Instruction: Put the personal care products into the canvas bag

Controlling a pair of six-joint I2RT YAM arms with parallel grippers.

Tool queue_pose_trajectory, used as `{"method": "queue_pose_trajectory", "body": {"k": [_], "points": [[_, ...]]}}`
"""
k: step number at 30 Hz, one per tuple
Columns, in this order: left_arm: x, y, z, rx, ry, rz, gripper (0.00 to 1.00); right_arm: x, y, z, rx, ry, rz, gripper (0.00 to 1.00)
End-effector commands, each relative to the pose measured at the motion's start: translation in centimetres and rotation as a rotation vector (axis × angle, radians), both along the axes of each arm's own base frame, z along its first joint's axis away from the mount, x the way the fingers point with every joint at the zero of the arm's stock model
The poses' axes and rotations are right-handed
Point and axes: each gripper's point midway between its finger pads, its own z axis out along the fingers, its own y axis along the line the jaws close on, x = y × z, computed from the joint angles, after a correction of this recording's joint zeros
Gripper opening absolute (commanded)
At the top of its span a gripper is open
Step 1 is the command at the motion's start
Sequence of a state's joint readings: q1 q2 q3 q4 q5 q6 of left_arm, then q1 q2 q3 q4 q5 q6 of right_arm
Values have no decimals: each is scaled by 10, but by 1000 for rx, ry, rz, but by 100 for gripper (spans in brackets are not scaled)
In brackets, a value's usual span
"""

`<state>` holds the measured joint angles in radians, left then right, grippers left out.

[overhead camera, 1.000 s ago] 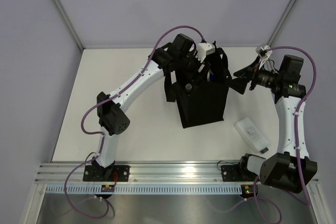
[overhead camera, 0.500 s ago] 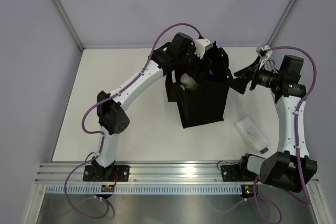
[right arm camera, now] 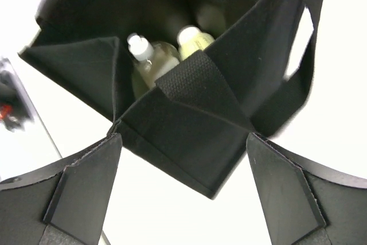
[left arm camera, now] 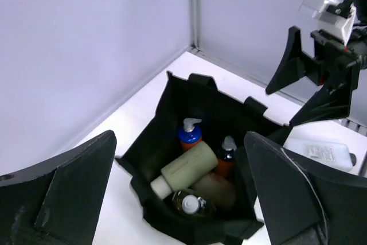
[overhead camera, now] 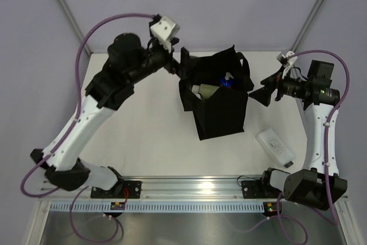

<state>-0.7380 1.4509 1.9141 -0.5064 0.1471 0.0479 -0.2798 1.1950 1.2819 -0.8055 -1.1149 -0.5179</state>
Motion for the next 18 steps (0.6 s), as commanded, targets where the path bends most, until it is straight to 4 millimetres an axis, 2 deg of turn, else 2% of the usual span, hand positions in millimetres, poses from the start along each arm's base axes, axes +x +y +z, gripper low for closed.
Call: {"method": "queue_pose_trajectory", "body": {"k": [1,3,4,6,7,8,9,10,11,12,14,15,18], "points": [[-1,37,-65,105,39,140,99,-21,-14,-2,-213,-59,19,99],[-9,55,-92,117,56,188,99,-30,-25,-11,-321,-38,0,99],[-21,71,-122,140,87,206,99,-43,-28,-15,-354,7,4,99],[-31,85,-146,145,120,241,99,-55,-45,-27,-491,46,-2,100],[-37,92,-179,186,162,248,99,-74,-48,-39,-525,119,25,100],[-47,101,-177,156,155,256,99,-84,-54,-46,-597,117,67,100],[-51,106,-185,158,162,259,99,-96,-67,-63,-672,191,72,100],[-56,110,-205,177,190,263,99,-107,-72,-72,-710,236,82,99],[-61,116,-204,164,180,268,99,-116,-84,-79,-782,271,61,99],[-64,120,-210,170,184,274,99,-126,-89,-94,-802,326,65,100],[-69,128,-226,191,197,291,99,-132,-105,-104,-884,352,-7,99],[-70,130,-230,199,203,295,99,-137,-107,-117,-889,392,-16,99],[-74,136,-245,232,229,301,99,-134,-114,-132,-888,465,-112,99]]}}
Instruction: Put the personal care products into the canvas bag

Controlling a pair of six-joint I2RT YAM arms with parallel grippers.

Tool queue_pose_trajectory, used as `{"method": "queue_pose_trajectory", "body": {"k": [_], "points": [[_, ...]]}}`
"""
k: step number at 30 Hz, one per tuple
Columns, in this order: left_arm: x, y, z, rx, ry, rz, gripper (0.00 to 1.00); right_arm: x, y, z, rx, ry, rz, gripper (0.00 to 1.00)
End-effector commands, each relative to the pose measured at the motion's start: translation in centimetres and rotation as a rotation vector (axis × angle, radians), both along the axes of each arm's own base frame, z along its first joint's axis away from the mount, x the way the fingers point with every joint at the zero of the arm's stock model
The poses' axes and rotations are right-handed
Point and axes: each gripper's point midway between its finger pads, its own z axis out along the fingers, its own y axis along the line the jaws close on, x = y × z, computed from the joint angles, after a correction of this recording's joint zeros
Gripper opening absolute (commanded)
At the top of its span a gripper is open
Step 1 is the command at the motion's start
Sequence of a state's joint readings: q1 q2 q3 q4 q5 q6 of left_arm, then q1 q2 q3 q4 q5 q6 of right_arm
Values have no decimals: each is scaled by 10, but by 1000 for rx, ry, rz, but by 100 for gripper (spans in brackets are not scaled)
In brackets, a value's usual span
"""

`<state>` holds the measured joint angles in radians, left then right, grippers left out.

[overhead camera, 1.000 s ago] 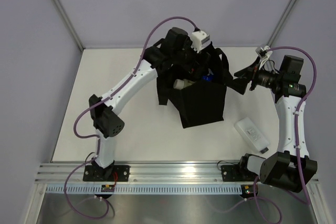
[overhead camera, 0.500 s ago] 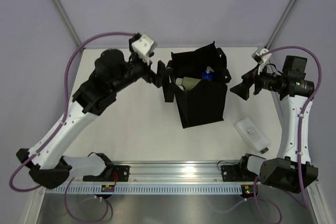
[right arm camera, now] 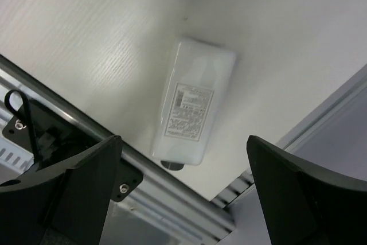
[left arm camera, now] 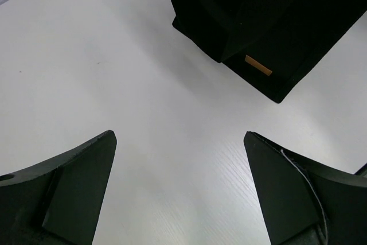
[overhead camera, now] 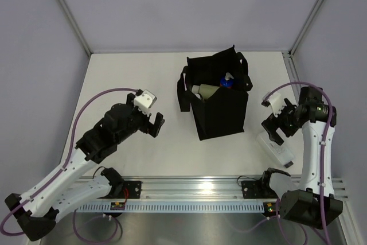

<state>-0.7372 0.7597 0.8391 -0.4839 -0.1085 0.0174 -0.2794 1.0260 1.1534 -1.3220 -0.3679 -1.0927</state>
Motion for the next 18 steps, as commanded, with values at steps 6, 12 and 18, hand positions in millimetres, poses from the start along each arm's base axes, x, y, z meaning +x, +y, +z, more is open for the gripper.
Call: {"method": "queue_pose_trajectory", "body": {"k": [6,12,18], "points": [[1,5,-4,-24,14,51,99,-20,-25,-76,-220,198,-227,99],[1,12,-11,8,25,78,99,14,-46,-101,-372,163,-362,99],[1,13,-13,18,25,75,99,20,-31,-109,-326,276,-325,99]]}}
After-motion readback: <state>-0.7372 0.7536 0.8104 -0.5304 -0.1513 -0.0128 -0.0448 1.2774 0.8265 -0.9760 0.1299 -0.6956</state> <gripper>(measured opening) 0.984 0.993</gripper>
